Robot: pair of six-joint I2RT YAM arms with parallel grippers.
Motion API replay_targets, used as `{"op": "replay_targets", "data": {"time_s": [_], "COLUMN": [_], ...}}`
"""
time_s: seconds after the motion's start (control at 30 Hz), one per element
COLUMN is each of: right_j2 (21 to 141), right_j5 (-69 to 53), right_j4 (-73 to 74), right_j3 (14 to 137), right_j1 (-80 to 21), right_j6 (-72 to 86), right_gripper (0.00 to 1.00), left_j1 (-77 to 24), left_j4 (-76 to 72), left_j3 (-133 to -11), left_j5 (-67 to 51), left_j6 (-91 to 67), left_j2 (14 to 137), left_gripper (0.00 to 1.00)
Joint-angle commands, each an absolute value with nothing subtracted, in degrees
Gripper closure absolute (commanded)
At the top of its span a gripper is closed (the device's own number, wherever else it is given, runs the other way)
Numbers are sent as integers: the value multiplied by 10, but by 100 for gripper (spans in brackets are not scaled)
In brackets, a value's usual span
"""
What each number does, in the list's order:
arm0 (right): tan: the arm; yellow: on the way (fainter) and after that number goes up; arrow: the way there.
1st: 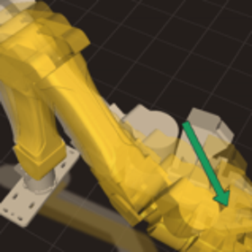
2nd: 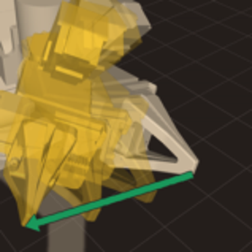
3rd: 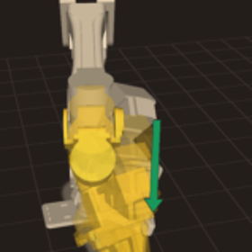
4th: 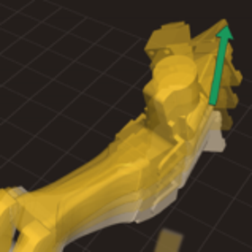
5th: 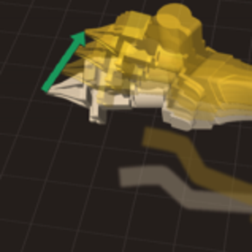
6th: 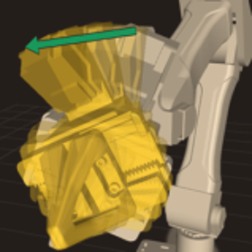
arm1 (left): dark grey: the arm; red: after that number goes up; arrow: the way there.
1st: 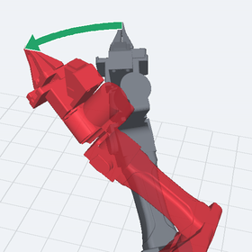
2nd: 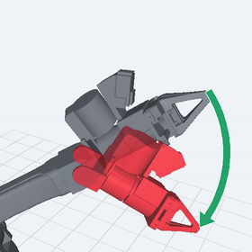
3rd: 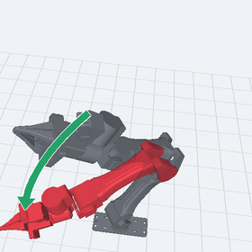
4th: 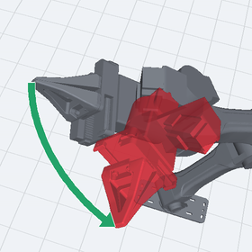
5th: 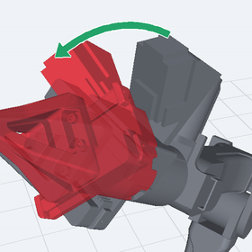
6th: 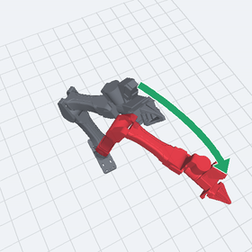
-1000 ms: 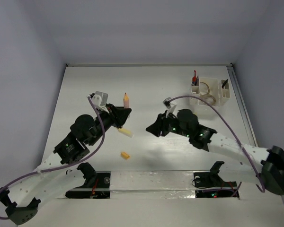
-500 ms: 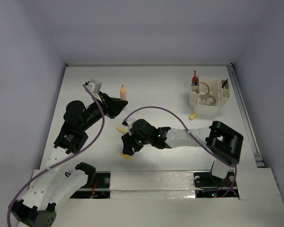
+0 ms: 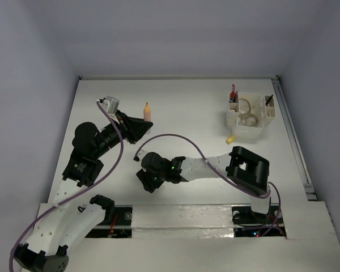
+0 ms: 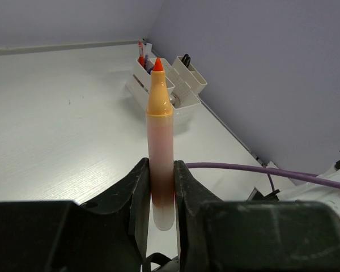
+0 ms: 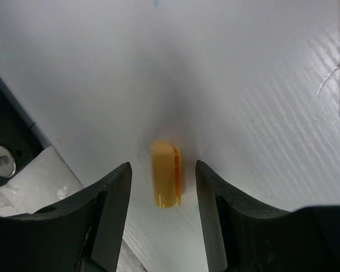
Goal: Sort the stationery into containers
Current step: Pick up the pen cap from the center of the board, then close the pen cap on the pen.
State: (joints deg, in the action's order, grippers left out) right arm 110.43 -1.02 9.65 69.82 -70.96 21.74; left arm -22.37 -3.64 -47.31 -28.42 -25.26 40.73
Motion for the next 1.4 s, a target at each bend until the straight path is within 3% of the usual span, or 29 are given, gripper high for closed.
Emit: {"op": "replay_targets", "data": {"time_s": [0.0, 0.2, 0.23, 0.3, 0.33, 0.37, 0.63, 0.83, 1.0, 1.17, 1.37], "right_j2": [1128, 1145, 1146, 1143, 1138, 1131, 945, 762, 657, 652, 679], "right_j5": [19, 50, 62, 74, 78, 77, 94, 27, 4, -104, -156], "right_j4": [140, 162, 167, 172, 170, 164, 44, -23, -58, -123, -245], "right_j3": [727, 739, 742, 743, 736, 730, 632, 531, 497, 487, 502], "right_j1": [-717, -722, -722, -722, -722, -722, -702, -586, -496, -358, -330], "right_j6": [202, 207, 206, 205, 205, 207, 201, 222, 236, 306, 413], "right_gripper": [46, 62, 76, 87, 98, 100, 100, 100, 100, 100, 100], "left_j1": [-219, -214, -214, -214, -214, -214, -214, -214, -214, -214, -241], "left_j4": [-70, -64, -62, -61, -61, -63, -83, -119, -237, -410, -537], "left_j3": [-481, -470, -469, -468, -467, -467, -444, -412, -350, -269, -203], "left_j5": [-285, -273, -271, -265, -265, -265, -264, -282, -362, -430, -467], "left_j6": [-247, -248, -245, -245, -246, -248, -265, -294, -347, -452, -511], "left_j2": [403, 395, 393, 388, 387, 388, 391, 386, 396, 405, 422], "left_gripper": [100, 100, 100, 100, 100, 100, 100, 100, 100, 100, 100]}}
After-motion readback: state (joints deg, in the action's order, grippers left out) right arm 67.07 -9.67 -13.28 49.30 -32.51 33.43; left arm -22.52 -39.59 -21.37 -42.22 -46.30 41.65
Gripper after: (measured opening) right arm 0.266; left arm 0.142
